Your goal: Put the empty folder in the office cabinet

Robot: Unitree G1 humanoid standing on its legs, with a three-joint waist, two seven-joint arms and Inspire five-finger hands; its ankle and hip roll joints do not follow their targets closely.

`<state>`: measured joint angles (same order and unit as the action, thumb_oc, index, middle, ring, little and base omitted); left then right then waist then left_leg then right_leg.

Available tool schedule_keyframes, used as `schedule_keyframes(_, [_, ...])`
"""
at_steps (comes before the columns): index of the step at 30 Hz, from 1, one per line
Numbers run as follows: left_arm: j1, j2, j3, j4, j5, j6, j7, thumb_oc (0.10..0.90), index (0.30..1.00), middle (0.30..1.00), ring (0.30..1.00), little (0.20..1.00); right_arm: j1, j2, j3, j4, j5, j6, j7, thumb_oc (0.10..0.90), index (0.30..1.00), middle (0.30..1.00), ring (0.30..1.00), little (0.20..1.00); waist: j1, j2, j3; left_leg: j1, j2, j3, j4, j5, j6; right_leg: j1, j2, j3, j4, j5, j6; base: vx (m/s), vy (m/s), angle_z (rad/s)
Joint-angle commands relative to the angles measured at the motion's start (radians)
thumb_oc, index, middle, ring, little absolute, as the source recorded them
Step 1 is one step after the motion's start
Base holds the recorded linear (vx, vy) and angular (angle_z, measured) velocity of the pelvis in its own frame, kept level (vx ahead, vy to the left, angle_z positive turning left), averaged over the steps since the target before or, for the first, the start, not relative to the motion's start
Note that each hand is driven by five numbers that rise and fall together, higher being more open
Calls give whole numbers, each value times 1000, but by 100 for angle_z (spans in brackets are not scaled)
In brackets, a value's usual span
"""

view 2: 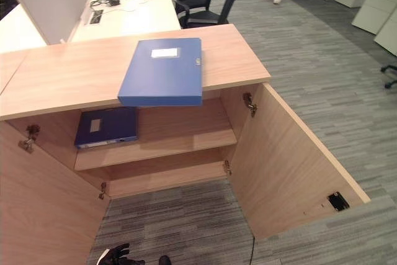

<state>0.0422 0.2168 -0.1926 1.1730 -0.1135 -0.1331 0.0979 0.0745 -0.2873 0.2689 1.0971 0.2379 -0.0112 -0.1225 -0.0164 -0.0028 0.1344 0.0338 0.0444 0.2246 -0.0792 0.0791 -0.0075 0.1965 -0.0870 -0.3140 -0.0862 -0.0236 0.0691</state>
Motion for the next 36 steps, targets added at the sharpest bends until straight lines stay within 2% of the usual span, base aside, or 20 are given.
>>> schedule_keyframes(1, [-70, 48, -34, 24, 13, -22, 4, 800, 900, 900, 900, 900, -164, 48, -12, -96, 50, -97, 3, 800, 900, 900, 900, 900, 38, -30, 19, -14, 60, -2, 71, -63, -72, 13, -56, -1, 15, -43, 77, 16, 52, 15])
schedule_keyframes(6, [-79, 69, -40, 14, 24, -27, 7, 800, 900, 900, 900, 900, -218, 55, 16, -168, 60, -114, 1, 800, 900, 900, 900, 900, 79, -50, 18, -31, 42, -29, 64, -71, -54, -14, -77, -15, 94, -52, 88, 13, 60, 18])
schedule_keyframes(8, [-94, 82, -41, -1, 20, -29, 10, 800, 900, 900, 900, 900, -237, 59, 17, -193, 68, -118, 0, 800, 900, 900, 900, 900, 96, -58, 29, -45, 33, -47, 78, -82, -42, -57, -99, -25, 183, -57, 102, -15, 67, 31])
schedule_keyframes(10, [-101, 96, -42, -15, 23, -31, 9, 800, 900, 900, 900, 900, -239, 66, 16, -213, 74, -121, -5, 800, 900, 900, 900, 900, 102, -63, 40, -44, 24, -65, 83, -93, -27, -110, -124, -22, 303, -32, 131, 31, 96, 38])
schedule_keyframes(11, [-100, 100, -41, -21, 24, -31, 9, 800, 900, 900, 900, 900, -240, 69, 13, -215, 80, -120, -5, 800, 900, 900, 900, 900, 98, -62, 48, -37, 18, -72, 79, -97, -18, -144, -139, -12, 370, 3, 149, 75, 138, 70])
schedule_keyframes(12, [-101, 110, -42, -25, 29, -33, 14, 800, 900, 900, 900, 900, -248, 78, 7, -213, 93, -121, -8, 800, 900, 900, 900, 900, 88, -43, 73, -20, 22, -91, 70, -101, -2, -207, -140, 25, 499, 67, 180, 54, 107, 70])
schedule_keyframes(13, [-102, 110, -42, -25, 29, -33, 14, 800, 900, 900, 900, 900, -249, 78, 7, -213, 93, -122, -8, 800, 900, 900, 900, 900, 89, -43, 73, -19, 21, -90, 69, -101, -2, -210, -141, 27, 504, 65, 181, 76, 80, 65])
schedule_keyframes(15, [-98, 113, -40, -20, 32, -34, 14, 800, 900, 900, 900, 900, -243, 89, 0, -207, 110, -125, -9, 800, 900, 900, 900, 900, 84, -25, 79, 13, 30, -113, 42, -105, -1, -262, -133, 62, 550, 55, 179, 139, 50, 46])
schedule_keyframes(18, [-97, 111, -36, -17, 19, -42, 19, 800, 900, 900, 900, 900, -234, 79, -15, -201, 141, -131, -12, 800, 900, 900, 900, 900, 64, -16, 81, 58, 19, -156, 13, -116, -13, -291, -115, 83, 442, 3, 134, 237, 8, 26])
schedule_keyframes(19, [-98, 111, -38, -14, 16, -45, 21, 800, 900, 900, 900, 900, -228, 71, -19, -202, 149, -134, -15, 800, 900, 900, 900, 900, 56, -19, 84, 70, 10, -169, 10, -123, -17, -300, -109, 88, 365, 3, 122, 271, -79, 49])
schedule_keyframes(22, [-114, 108, -45, 6, 12, -48, 24, 800, 900, 900, 900, 900, -228, 55, -44, -176, 171, -137, -29, 800, 900, 900, 900, 900, 20, -17, 92, 112, 0, -220, 0, -159, -37, -343, -102, 105, 160, 65, 126, 295, -124, 46])
schedule_keyframes(24, [-126, 102, -46, 16, 15, -50, 23, 800, 900, 900, 900, 900, -227, 47, -64, -149, 176, -132, -30, 800, 900, 900, 900, 900, -4, -6, 95, 145, 13, -255, -6, -186, -49, -375, -103, 116, 108, 110, 144, 289, -119, 69])
schedule_keyframes(25, [-128, 104, -52, 20, 27, -53, 19, 800, 900, 900, 900, 900, -215, 43, -70, -140, 176, -130, -24, 800, 900, 900, 900, 900, -11, -11, 89, 156, 8, -272, -5, -201, -53, -359, -106, 120, 72, 113, 145, 247, -95, 94])
schedule_keyframes(27, [-118, 100, -44, 22, 33, -57, 18, 800, 900, 900, 900, 900, -195, 37, -75, -124, 175, -130, -15, 800, 900, 900, 900, 900, -20, -11, 74, 175, 9, -282, -3, -213, -58, -340, -108, 124, 71, 130, 131, 311, -181, 94])
schedule_keyframes(28, [-107, 91, -32, 26, 25, -57, 23, 800, 900, 900, 900, 900, -169, 18, -84, -109, 169, -129, -11, 800, 900, 900, 900, 900, -30, 2, 55, 181, 32, -297, 21, -219, -76, -307, -95, 115, 65, 128, 115, 327, -233, 74])
schedule_keyframes(30, [-104, 85, -31, 26, 20, -57, 24, 800, 900, 900, 900, 900, -163, 12, -85, -102, 167, -130, -9, 800, 900, 900, 900, 900, -35, 9, 49, 176, 41, -301, 37, -221, -86, -291, -89, 103, 59, 121, 108, 225, -203, 48])
schedule_keyframes(32, [-101, 77, -35, 23, 16, -57, 23, 800, 900, 900, 900, 900, -154, -2, -85, -96, 159, -129, -6, 800, 900, 900, 900, 900, -39, 26, 44, 152, 66, -308, 103, -185, -120, -248, -69, 83, 46, 88, 85, 173, -174, 28])
schedule_keyframes(33, [-101, 77, -36, 23, 16, -57, 23, 800, 900, 900, 900, 900, -153, -2, -85, -97, 159, -129, -6, 800, 900, 900, 900, 900, -40, 27, 44, 151, 67, -310, 104, -186, -121, -247, -68, 81, 45, 88, 84, 99, -86, 20])
schedule_keyframes(35, [-101, 71, -35, 14, 8, -55, 23, 800, 900, 900, 900, 900, -149, -12, -92, -89, 162, -129, -6, 800, 900, 900, 900, 900, -41, 36, 51, 123, 73, -321, 175, -140, -144, -217, -51, 84, 34, 64, 64, 107, -133, 15])
schedule_keyframes(36, [-107, 55, -41, 8, -14, -53, 26, 800, 900, 900, 900, 900, -158, -23, -114, -56, 187, -132, -13, 800, 900, 900, 900, 900, -33, 24, 80, 38, 21, -381, 355, -68, -160, -190, -44, 108, 29, 49, 38, 81, -145, 5])
